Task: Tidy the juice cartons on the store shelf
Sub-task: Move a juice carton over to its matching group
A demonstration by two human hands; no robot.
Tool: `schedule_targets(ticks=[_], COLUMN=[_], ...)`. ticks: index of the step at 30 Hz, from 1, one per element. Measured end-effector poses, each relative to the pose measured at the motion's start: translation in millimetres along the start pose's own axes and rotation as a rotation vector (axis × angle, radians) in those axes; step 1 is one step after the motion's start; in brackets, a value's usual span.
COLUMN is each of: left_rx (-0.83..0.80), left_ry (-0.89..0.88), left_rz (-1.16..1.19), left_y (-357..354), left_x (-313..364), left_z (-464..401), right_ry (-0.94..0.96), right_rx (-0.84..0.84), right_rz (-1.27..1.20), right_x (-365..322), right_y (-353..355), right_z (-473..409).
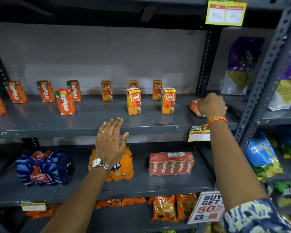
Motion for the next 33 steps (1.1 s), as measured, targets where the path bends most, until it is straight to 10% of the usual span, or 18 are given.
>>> schedule_targets(ticks=[9,20,33], left_rx=[0.012,0.014,-0.003], left_ry=[-0.047,-0.057,-0.041], left_rz=[-0.002,-0.013,-0.083], left_y=[-5,-2,21], left_x=[-10,-10,-65], left_z=[-2,-1,-8], right_ry=[-0.035,-0.288,0.155], right_rx=[-0.256,-0.190,-0.093], right_rz=[-0.003,-0.979,-1.255], right_x=[10,30,-60], right_y=[-13,-2,8], right_z=[-9,-4,51])
Point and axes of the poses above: each hand's wrist, its own z-axis away from the middle knuckle, its own y-axis out of the back of the hand, x = y × z, the point moved 1 cm from there along -z, towards the middle knuckle, and after that the axes turned 14 degrees about y, right-handed, at the moved point
